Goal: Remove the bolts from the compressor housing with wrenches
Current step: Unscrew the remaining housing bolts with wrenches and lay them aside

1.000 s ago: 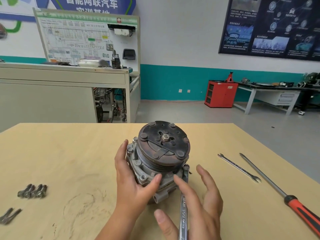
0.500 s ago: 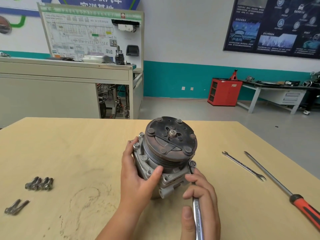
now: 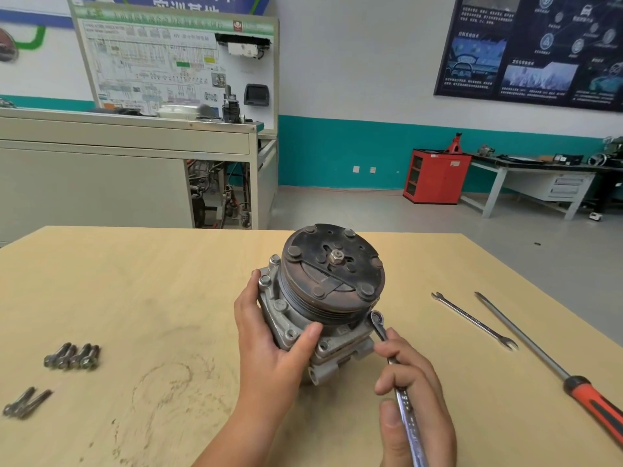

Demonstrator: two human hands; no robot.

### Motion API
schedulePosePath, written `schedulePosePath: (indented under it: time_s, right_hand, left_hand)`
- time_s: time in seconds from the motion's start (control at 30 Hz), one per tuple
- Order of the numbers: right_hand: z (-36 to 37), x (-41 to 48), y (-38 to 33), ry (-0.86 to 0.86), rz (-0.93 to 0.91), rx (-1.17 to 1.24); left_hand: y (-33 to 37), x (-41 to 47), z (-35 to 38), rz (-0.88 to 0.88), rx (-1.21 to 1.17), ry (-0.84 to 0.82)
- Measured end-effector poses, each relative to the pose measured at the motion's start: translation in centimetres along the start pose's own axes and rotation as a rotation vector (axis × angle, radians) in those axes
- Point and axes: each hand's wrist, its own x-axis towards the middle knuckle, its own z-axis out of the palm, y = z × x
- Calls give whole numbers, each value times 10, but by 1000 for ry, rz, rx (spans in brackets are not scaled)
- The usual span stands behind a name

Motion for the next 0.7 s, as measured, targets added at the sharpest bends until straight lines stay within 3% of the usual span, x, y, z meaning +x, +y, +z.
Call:
schedulePosePath:
  time_s: [0.27, 0.4, 0.5, 0.7]
  right_hand:
    - [-6, 6, 12, 34, 110, 235]
    - [-21, 18, 21, 85, 408, 579]
    - [-31, 32, 23, -3, 532, 767]
    - [-38, 76, 27, -333, 648, 853]
  left_hand:
    - [-5, 1, -2, 66, 32, 37]
    - [-10, 9, -7, 95, 79, 18]
    - [-13, 18, -12, 55, 2, -48]
    - [-16, 26, -13, -15, -78, -125]
